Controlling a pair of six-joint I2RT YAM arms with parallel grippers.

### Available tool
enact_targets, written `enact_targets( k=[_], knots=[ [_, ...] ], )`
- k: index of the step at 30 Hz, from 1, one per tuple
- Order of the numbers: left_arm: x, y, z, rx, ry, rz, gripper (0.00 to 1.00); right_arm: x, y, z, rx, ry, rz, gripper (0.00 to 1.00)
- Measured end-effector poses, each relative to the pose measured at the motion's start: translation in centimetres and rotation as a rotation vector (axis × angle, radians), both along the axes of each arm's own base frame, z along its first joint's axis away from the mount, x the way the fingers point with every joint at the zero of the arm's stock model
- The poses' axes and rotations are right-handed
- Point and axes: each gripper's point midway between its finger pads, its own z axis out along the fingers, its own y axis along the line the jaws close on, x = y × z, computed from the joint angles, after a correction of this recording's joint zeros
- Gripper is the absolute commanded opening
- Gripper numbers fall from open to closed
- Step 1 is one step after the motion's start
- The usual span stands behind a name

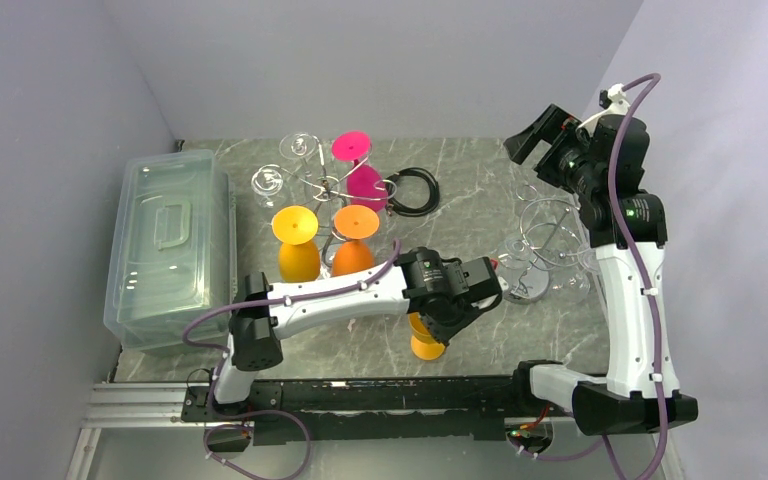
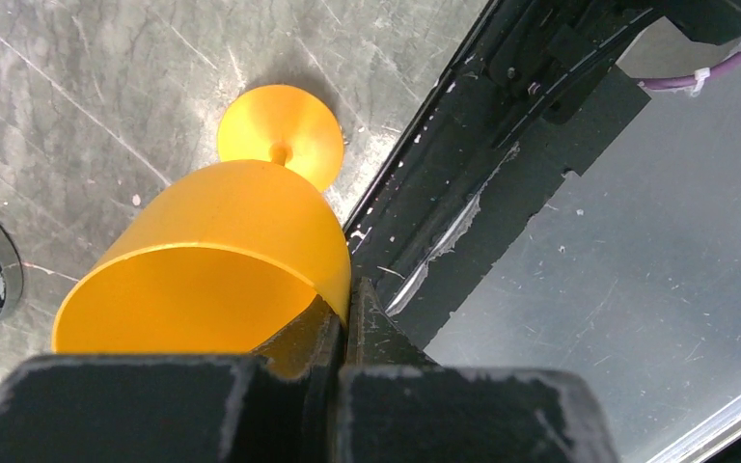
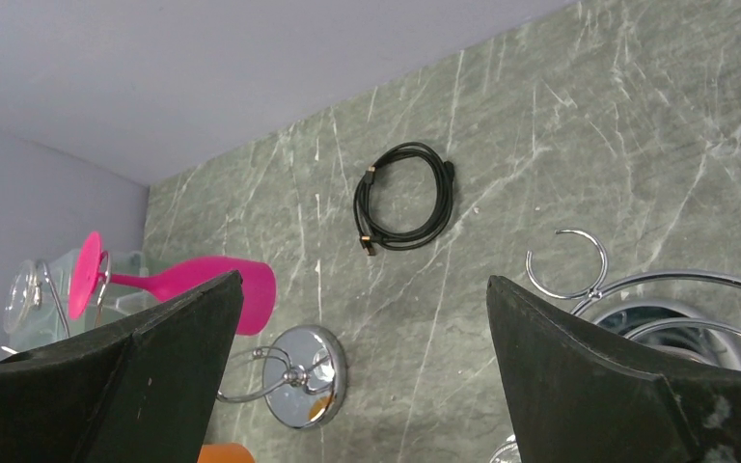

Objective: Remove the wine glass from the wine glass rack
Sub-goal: Place the wine glass at the center of the board.

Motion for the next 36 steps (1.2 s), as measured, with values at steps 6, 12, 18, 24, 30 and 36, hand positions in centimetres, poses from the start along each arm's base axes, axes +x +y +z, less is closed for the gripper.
enact_targets(
  k=[6, 12, 18, 24, 30, 36],
  knots=[
    [0.0, -0.1, -1.4, 0.020, 0.009, -0.001, 0.00, 0.0, 0.0, -0.4, 0.000, 0.009, 0.000, 1.00],
    [0.2, 0.0, -2.3, 0.034, -0.002, 0.005, 0.12, 0.1, 0.0, -0.7, 0.000, 0.016, 0.001, 1.00],
    [0.4, 0.0, -2.5, 0.032, -0.011, 0.007, 0.30, 0.1, 0.0, -1.2, 0.000, 0.029, 0.001, 1.00],
    [0.6, 0.0, -2.5, 0.034, -0.021, 0.012, 0.44, 0.0, 0.0, -1.3, 0.000, 0.029, 0.001, 1.00],
    [0.8, 0.1, -1.9, 0.022, -0.034, 0.016, 0.57, -0.4, 0.0, -0.9, -0.001, 0.017, 0.001, 1.00],
    [0.7, 0.3, 0.4, -0.032, -0.046, 0.017, 0.65, -1.0, 0.0, -0.4, -0.004, 0.002, 0.002, 1.00]
  ],
)
